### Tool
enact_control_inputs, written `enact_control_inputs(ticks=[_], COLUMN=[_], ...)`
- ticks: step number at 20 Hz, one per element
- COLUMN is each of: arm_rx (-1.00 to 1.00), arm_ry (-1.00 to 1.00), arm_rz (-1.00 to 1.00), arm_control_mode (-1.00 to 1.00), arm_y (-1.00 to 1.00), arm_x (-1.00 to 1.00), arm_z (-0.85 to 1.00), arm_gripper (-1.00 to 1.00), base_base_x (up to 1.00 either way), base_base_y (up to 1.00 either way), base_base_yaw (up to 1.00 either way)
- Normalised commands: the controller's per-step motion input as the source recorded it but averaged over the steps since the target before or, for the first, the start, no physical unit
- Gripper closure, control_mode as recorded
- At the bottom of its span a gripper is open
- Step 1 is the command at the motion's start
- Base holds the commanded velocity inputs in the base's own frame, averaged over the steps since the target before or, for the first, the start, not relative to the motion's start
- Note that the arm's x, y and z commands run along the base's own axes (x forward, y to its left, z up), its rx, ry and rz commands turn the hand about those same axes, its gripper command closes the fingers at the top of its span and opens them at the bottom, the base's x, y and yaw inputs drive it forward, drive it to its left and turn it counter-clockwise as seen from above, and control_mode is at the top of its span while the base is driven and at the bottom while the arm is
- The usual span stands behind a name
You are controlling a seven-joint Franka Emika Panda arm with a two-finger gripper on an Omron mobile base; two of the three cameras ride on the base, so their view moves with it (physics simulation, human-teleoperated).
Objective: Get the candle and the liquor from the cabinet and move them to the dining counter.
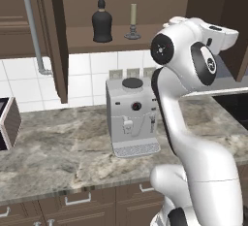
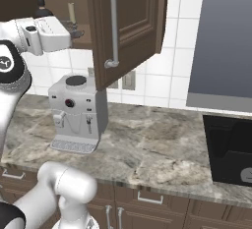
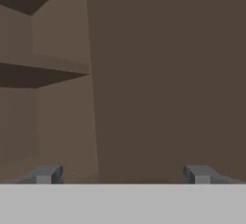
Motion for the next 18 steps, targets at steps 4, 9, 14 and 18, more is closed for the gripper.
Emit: enact_control_inputs(ticks=[4,9,14,18], arm_rx=[0.00,0.00,0.00,0.00], arm_ry=[0.00,-0.02,0.00,0.00], arm_rz=[-0.03,-0.13,-0.23,-0.28], arm_control_mode=[-1.00,-1.00,-1.00,-1.00], arm_y=[-0.35,-0.31,-0.08,0.00], arm_x=[0.10,0.00,0.03,0.14], arm_z=[-0.18,-0.33,-0.16,0.00], arm_gripper=[-1.00,-1.00,-1.00,-1.00], base_base_x=[0.00,0.00,0.00,0.00], base_base_y=[0.00,0.00,0.00,0.00], base_base_yaw=[0.00,0.00,0.00,0.00])
